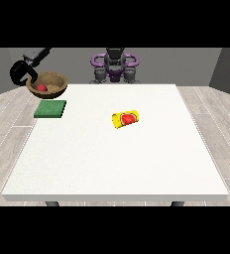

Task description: Pick the cup and pour the ball into the bowl, then pick the bowl and place it on the pad

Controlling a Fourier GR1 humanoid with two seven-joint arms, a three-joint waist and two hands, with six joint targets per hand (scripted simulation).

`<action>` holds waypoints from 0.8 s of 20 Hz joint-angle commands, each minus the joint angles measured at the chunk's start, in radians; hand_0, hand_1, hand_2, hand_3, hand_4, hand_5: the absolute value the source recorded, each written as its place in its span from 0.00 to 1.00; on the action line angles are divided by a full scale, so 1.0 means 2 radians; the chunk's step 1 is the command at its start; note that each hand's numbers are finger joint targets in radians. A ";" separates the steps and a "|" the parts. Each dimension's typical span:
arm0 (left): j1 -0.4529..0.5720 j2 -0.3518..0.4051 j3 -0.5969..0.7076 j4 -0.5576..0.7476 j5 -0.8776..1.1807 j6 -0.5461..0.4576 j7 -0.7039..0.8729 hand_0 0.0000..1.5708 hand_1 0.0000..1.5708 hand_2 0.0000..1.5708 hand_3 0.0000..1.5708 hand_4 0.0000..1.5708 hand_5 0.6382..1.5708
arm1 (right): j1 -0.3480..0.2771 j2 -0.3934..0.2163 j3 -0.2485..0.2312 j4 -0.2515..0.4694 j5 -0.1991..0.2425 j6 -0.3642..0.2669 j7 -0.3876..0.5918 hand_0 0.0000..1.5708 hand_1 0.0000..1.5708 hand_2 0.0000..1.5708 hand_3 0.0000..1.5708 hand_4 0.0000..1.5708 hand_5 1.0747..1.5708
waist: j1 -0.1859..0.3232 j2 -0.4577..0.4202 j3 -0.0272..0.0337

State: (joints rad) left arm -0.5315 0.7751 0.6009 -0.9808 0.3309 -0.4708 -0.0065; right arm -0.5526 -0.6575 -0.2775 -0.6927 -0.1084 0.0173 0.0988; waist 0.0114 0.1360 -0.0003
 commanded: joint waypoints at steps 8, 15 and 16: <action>0.004 0.006 -0.009 -0.008 0.007 -0.009 -0.034 0.00 0.00 0.00 0.00 0.77 0.98 | 0.005 0.045 -0.029 0.041 -0.020 -0.015 -0.054 1.00 1.00 1.00 0.29 0.66 1.00 | 0.021 0.036 0.0005; -0.010 0.040 0.006 0.018 0.028 -0.023 -0.022 0.00 0.00 0.00 0.00 0.76 0.99 | -0.012 0.034 -0.068 0.060 -0.061 -0.005 -0.030 1.00 1.00 1.00 0.47 0.58 1.00 | 0.012 0.044 0.0004; -0.025 0.013 -0.011 -0.016 0.019 0.011 -0.025 0.00 0.00 0.00 0.00 0.76 0.99 | -0.035 0.023 -0.068 0.070 -0.050 -0.026 -0.033 1.00 1.00 1.00 0.56 0.45 1.00 | 0.020 0.061 0.0006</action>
State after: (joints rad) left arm -0.5488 0.8115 0.5915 -0.9787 0.3623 -0.4812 -0.0608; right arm -0.5821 -0.5906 -0.3760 -0.5912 -0.1873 -0.0079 0.0246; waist 0.0453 0.2230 0.0007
